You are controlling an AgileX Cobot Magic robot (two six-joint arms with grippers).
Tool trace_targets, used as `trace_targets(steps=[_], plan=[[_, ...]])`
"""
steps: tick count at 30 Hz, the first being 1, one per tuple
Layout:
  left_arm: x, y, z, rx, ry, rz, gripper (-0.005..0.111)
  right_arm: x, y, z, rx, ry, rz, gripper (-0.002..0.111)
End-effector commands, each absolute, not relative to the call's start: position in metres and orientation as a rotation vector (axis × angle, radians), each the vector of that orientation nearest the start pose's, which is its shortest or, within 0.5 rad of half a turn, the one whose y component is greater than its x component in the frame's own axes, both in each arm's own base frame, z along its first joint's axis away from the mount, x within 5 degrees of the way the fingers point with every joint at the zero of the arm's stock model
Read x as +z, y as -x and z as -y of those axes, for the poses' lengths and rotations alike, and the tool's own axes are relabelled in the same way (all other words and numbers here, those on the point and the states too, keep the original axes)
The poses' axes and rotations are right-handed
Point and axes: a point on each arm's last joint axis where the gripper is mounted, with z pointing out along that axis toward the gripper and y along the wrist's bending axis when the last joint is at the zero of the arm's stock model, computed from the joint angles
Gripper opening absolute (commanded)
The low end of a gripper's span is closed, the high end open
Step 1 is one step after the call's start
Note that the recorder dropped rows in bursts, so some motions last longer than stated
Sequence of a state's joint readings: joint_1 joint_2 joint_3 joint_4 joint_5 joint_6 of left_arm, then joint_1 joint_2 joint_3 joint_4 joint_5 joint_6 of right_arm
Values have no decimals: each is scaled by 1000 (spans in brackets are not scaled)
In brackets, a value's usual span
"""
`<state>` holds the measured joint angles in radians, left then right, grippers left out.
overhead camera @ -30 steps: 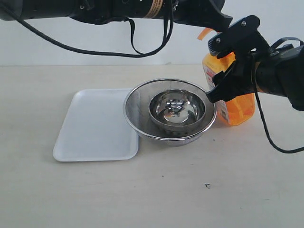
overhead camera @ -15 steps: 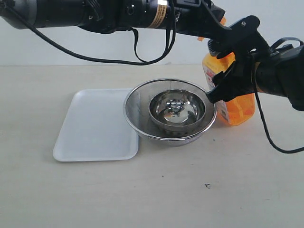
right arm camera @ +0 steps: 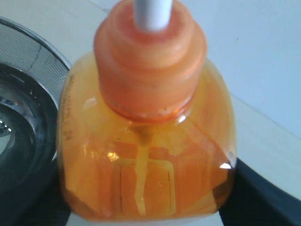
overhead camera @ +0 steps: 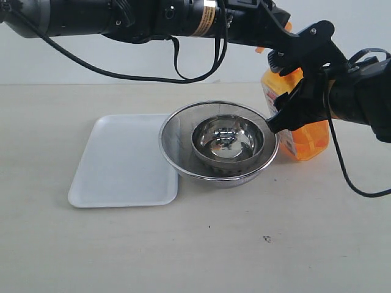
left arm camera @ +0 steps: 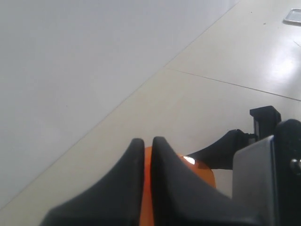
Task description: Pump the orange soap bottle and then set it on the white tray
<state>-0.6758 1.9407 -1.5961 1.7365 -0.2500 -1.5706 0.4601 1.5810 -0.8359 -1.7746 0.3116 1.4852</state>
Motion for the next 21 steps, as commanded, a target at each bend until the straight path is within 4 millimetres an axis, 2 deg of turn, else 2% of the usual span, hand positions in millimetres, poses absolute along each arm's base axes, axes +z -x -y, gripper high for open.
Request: trace_targets(steps=[1, 7, 14, 21], plan=[[294, -353, 316, -585, -953, -1675, 5, 206, -301, -123, -169, 646, -2107, 0], [294, -353, 316, -585, -953, -1675, 5, 206, -301, -124, -167, 647, -2108, 0], [279, -352, 313, -573, -960, -1720, 5, 206, -301, -124, -167, 647, -2108, 0], [278, -352, 313, -569, -958, -1724, 5, 206, -301, -124, -165, 648, -2108, 0]])
